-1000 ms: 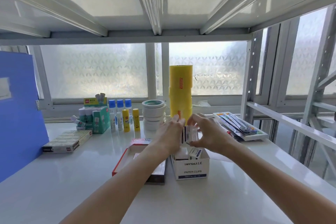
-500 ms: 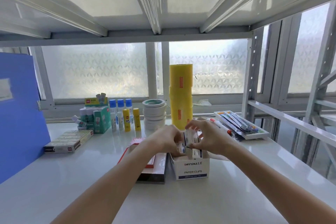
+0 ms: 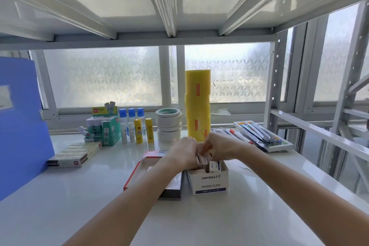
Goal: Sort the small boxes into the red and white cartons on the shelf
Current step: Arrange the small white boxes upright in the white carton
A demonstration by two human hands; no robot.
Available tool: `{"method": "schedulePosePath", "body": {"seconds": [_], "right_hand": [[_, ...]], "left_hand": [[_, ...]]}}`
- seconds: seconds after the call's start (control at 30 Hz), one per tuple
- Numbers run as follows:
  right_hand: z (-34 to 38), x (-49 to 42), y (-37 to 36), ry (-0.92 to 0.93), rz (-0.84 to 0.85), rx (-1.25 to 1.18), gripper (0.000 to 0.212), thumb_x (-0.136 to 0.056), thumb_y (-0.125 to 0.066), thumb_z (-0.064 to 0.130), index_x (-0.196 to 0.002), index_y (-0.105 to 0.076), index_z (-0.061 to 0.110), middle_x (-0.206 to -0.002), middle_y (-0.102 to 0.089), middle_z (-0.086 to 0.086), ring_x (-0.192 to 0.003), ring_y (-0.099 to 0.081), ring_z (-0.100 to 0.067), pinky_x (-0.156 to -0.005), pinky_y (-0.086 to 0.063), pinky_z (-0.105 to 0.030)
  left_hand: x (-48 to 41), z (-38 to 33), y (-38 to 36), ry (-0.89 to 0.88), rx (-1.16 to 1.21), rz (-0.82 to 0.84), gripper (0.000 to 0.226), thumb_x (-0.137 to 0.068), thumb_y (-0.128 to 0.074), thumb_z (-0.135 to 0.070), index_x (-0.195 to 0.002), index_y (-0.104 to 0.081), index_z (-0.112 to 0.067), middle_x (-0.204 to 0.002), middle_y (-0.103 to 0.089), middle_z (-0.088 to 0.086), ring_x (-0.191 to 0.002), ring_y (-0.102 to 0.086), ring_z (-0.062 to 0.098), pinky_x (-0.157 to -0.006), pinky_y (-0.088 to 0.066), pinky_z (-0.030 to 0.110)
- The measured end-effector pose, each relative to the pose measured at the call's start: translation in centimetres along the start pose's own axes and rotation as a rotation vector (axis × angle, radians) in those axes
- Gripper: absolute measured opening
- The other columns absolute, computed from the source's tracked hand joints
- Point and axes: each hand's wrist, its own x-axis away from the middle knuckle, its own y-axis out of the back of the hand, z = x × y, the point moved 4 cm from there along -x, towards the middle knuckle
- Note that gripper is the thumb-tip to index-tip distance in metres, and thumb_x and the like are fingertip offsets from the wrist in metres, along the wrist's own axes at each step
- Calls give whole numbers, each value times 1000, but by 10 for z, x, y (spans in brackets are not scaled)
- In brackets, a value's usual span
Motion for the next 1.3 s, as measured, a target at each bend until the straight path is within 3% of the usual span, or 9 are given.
{"method": "schedulePosePath", "body": {"seconds": [0.13,0.23,0.37,0.53,0.63,0.7,0.87,1.13,1.3], "right_hand": [[-5,2,-3,13,-109,-47,21,-71,-71,9,-89,-77,17,-80,-66,4,-76,-60,-15,-68,-47,-23],[-5,3,-4,35,-144,-27,17,-72,-70,8,-86,-77,15,-76,-65,5,-72,-60,-12,-64,-44,-21],[-2,12,15,82,-73,-255,25,-72,-81,16,-94,-75,7,-90,-74,-5,-79,-67,-14,-67,-52,-17],[12,46,47,89,180,-225,25,-73,-80,33,-95,-77,21,-92,-77,9,-89,-69,-8,-79,-52,-19],[18,52,41,61,229,-151,22,-74,-77,39,-92,-78,26,-93,-78,9,-93,-69,-10,-91,-53,-34],[19,54,38,41,205,-177,23,-75,-76,40,-93,-78,25,-96,-78,6,-93,-69,-8,-91,-54,-34],[20,59,30,29,191,-230,30,-71,-80,38,-99,-76,29,-98,-77,6,-79,-63,2,-69,-44,-17],[13,57,28,63,192,-328,27,-73,-81,23,-100,-76,23,-85,-74,10,-74,-64,6,-67,-49,-8],[2,56,26,92,98,-453,25,-74,-79,10,-99,-76,6,-96,-77,-9,-80,-70,-6,-71,-52,-12]], "left_hand": [[0,0,0,-12,-21,-60,20,-81,-68,-18,-97,-71,-6,-107,-61,9,-101,-60,27,-92,-49,40],[1,-4,0,-5,-47,-108,17,-81,-67,-10,-97,-73,-11,-100,-71,8,-93,-68,26,-82,-57,36],[5,-2,7,-42,58,-116,21,-80,-73,-28,-94,-73,-12,-95,-73,7,-89,-68,24,-77,-55,34],[24,3,31,-182,398,143,20,-82,-72,-17,-101,-75,-8,-103,-76,4,-94,-70,14,-90,-54,27],[30,-1,26,-177,282,292,23,-84,-71,-19,-106,-75,-11,-108,-75,3,-95,-67,14,-94,-51,30],[30,-5,20,-169,207,299,25,-86,-69,-19,-108,-74,-11,-109,-74,4,-90,-63,15,-86,-52,26],[27,-7,15,-152,189,283,27,-83,-70,-12,-109,-73,-10,-108,-75,6,-99,-68,20,-89,-56,30],[23,-4,14,-156,250,280,28,-79,-75,-10,-106,-74,-6,-104,-76,7,-96,-69,21,-89,-57,33],[23,2,13,-196,271,286,24,-77,-76,-11,-101,-74,-6,-103,-76,8,-95,-71,21,-90,-58,40]]}}
